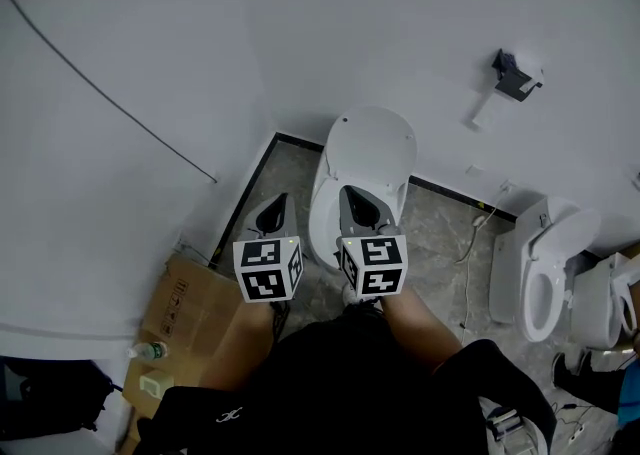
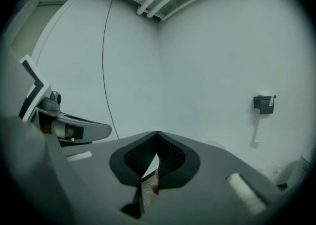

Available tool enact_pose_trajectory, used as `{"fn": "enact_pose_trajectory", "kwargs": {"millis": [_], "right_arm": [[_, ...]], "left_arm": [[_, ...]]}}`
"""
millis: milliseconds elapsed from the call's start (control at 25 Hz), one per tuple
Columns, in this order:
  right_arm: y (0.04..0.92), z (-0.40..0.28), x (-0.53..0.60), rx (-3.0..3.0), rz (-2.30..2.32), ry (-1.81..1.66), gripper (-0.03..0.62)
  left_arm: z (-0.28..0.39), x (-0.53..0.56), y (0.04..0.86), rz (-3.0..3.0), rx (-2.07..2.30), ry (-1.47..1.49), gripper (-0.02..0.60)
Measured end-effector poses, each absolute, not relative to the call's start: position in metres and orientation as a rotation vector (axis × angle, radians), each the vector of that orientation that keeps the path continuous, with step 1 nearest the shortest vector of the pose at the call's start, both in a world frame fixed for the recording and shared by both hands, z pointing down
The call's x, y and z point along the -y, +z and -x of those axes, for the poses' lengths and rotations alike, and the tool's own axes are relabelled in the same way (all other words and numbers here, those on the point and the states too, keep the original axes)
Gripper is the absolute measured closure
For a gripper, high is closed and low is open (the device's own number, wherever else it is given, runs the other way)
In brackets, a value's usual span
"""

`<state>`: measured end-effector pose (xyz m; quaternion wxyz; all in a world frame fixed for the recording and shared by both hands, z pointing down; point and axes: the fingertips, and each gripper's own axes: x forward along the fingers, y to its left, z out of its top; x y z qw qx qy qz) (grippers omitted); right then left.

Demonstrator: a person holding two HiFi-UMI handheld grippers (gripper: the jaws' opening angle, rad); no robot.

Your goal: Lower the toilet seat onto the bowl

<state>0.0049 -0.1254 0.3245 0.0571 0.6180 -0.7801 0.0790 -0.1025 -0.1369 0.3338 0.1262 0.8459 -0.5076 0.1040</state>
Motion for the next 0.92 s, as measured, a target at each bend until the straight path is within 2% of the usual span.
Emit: {"fn": "enact_pose_trajectory", "kwargs": {"millis": [320, 920], "right_arm": [[0.309, 0.004, 0.129, 2.373, -1.895, 0.202, 0.588], [0.316, 0.015, 0.129, 2.371, -1.885, 0.212, 0.588]], "left_arm": [[0.110, 0.142, 0.313, -2.502, 1.492, 0.259, 0.574], [0.116, 0.138, 0.324, -2.493, 1.455, 0.250, 0.574]]}}
